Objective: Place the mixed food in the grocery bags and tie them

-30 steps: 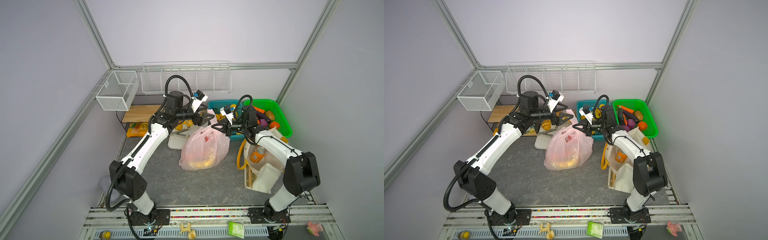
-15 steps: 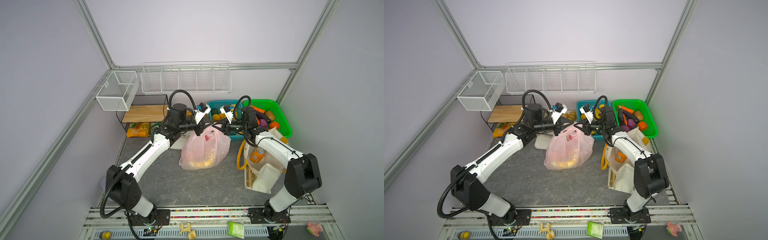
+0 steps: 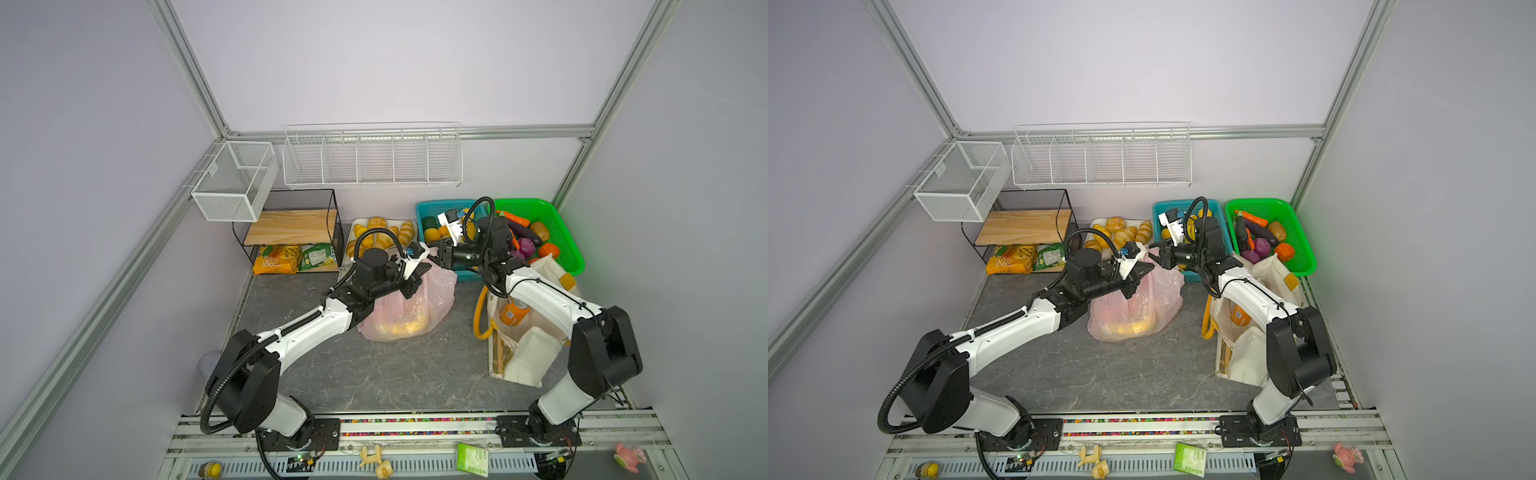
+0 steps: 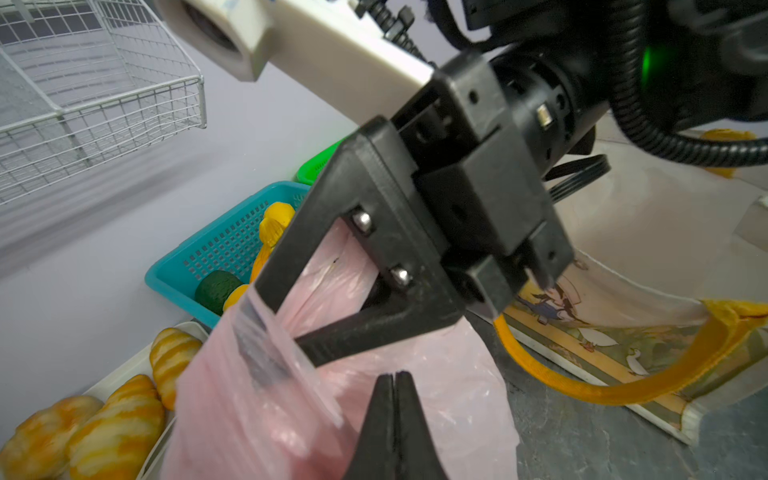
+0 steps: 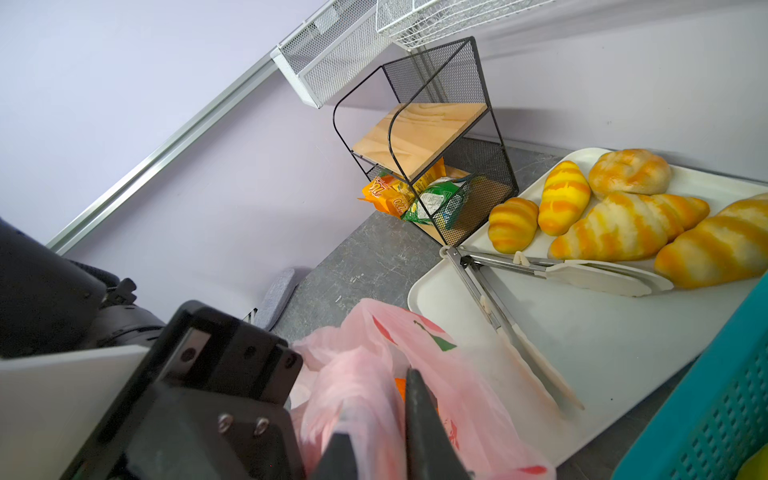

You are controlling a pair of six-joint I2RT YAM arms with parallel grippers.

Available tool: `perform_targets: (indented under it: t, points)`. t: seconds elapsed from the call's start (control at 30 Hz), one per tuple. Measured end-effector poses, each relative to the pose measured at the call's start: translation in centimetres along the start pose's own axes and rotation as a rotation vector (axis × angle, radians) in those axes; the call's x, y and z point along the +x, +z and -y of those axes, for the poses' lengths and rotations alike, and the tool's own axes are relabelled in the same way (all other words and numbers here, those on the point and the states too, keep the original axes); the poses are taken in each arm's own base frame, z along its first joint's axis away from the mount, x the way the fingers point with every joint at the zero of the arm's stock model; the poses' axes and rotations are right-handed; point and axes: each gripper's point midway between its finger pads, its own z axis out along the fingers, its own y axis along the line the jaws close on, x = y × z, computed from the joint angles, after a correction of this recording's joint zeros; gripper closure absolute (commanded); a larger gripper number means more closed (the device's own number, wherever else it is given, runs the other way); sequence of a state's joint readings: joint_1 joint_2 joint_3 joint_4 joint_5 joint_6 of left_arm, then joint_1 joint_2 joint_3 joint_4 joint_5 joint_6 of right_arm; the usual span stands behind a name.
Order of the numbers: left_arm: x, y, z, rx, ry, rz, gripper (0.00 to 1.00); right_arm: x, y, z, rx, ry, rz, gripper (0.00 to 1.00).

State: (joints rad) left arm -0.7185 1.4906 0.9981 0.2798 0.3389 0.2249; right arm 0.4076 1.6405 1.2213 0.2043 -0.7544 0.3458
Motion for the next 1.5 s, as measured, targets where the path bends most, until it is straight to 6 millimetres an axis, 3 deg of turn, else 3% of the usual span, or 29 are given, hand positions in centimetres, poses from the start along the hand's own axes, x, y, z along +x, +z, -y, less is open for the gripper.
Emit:
perform_targets:
  t: [0.67, 0.83, 1.07, 1.27, 1.5]
  points:
    - [2.5, -0.6, -1.3, -0.048, 0.116, -0.101, 1.00, 0.1, -1.1, -1.1, -0.012, -0.200, -0.019, 0.77]
    - [3.0, -0.7, -1.2, -0.040, 0.118, -0.119, 1.00, 0.6, -1.2, -0.8, -0.001, -0.215, -0.035, 0.66]
    - [3.5, -0.7, -1.0, -0.028, 0.127, -0.136, 1.00, 1.8, -1.6, 0.7, 0.056, -0.232, -0.084, 0.37]
    - [3.4, -0.7, -0.8, -0.015, 0.128, -0.133, 1.00, 2.1, -1.5, 0.5, 0.050, -0.253, -0.097, 0.18]
    - [3.5, -0.7, -0.6, -0.004, 0.128, -0.134, 1.00, 0.9, -0.2, -0.1, 0.024, -0.283, -0.090, 0.20]
